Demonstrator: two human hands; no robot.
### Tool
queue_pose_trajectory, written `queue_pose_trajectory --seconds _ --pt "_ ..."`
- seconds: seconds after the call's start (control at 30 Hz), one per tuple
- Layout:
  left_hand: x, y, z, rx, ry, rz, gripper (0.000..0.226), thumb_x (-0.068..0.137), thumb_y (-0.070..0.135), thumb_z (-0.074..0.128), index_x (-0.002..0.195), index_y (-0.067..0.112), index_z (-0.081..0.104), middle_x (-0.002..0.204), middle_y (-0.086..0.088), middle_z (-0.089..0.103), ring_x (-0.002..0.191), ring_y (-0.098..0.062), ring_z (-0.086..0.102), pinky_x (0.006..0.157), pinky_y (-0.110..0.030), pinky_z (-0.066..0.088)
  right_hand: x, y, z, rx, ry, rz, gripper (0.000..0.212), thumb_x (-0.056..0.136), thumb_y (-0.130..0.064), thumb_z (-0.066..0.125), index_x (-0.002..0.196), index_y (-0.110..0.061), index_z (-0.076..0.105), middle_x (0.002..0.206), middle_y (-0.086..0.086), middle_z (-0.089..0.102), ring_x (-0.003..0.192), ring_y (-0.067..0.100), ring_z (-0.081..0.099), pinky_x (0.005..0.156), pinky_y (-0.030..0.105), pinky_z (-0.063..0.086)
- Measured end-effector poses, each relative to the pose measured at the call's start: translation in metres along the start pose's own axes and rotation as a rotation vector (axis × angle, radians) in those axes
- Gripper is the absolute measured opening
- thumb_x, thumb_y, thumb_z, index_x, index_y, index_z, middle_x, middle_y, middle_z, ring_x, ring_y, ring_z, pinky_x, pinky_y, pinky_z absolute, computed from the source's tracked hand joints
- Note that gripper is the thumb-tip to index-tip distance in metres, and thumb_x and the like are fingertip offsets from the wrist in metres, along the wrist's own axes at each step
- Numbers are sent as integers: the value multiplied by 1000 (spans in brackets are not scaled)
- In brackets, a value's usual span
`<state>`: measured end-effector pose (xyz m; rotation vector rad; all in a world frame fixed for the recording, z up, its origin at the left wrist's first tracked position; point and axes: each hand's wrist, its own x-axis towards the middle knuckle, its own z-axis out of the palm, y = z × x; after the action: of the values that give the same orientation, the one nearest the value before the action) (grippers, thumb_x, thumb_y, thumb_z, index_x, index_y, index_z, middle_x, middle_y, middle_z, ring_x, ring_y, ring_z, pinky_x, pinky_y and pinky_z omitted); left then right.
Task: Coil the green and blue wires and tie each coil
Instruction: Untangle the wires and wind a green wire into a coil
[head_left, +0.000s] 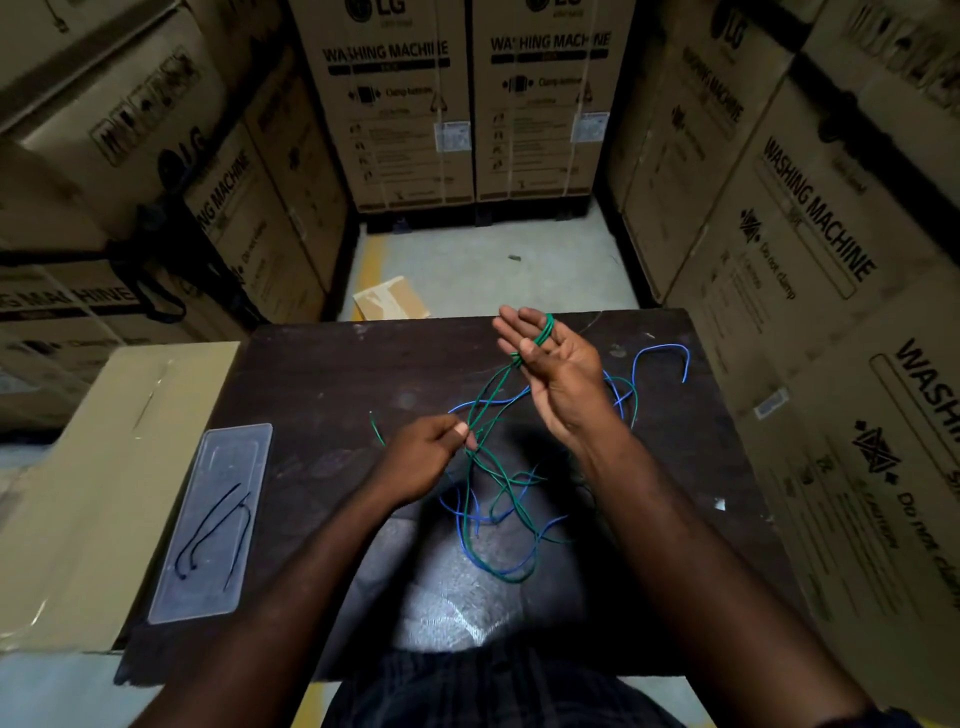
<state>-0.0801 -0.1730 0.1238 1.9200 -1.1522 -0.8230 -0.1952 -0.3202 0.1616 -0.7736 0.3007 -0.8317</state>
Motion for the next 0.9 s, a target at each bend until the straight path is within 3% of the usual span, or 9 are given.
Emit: queue_pose_trajectory --seconds 0.1,0.17,0.23,0.33,0.4,0.5,0.67,0.8,0.9 --pt "-9 11 -5 110 -37 84 26 90 42 44 75 37 64 63 9 59 60 -2 48 69 -31 43 4 5 -6 -79 78 1 33 85 17 47 112 0 54 110 10 68 108 22 65 98 32 48" --pt "-12 20 -14 166 -82 142 25 92 36 45 78 34 66 69 7 63 62 -3 51 69 -28 43 3 12 -13 -149 113 15 34 85 18 48 112 -1 56 107 8 70 104 19 66 96 30 48" --pt "-14 31 -25 245 -128 197 24 93 34 47 84 29 69 69 2 64 64 -6 54 66 -22 41 0 19 -17 -276 119 27 35 83 19 49 111 -1 58 110 15 67 102 17 67 95 28 49" --pt "-11 42 -37 385 -129 231 24 95 34 47 89 27 70 59 15 57 57 3 51 58 -15 35 -3 27 -18 -527 54 14 40 81 23 48 111 0 58 119 22 62 100 7 66 95 23 48" --pt "-7 49 -42 461 -77 239 29 91 44 41 88 32 67 60 13 58 56 2 50 60 -24 39 -4 28 -17 -636 -10 10 41 80 23 48 107 -6 60 117 18 64 101 3 64 93 20 47" --pt "-2 57 -49 498 -33 242 29 88 48 37 82 38 64 66 6 60 62 -9 54 65 -30 44 -5 26 -16 -723 -63 0 46 80 21 49 98 -19 62 111 9 67 106 13 63 96 25 47" --pt "2 67 -56 502 -2 260 27 89 47 39 78 37 62 61 3 58 60 -11 54 61 -29 40 -9 24 -14 -897 -197 -26 33 87 6 48 106 -17 62 112 3 67 111 14 61 101 29 44" --pt "6 71 -61 508 23 287 27 90 46 41 75 36 61 58 5 55 56 -7 50 59 -30 38 -15 20 -15 -1068 -259 -56 23 94 -13 47 110 -14 64 97 -17 64 93 -7 58 85 17 42" --pt "10 72 -67 483 43 302 32 88 51 38 76 33 62 66 2 62 65 -13 58 65 -33 45 -16 15 -13 -1155 -274 -89 23 96 -16 50 110 -9 66 93 -19 63 85 -14 55 77 14 40"
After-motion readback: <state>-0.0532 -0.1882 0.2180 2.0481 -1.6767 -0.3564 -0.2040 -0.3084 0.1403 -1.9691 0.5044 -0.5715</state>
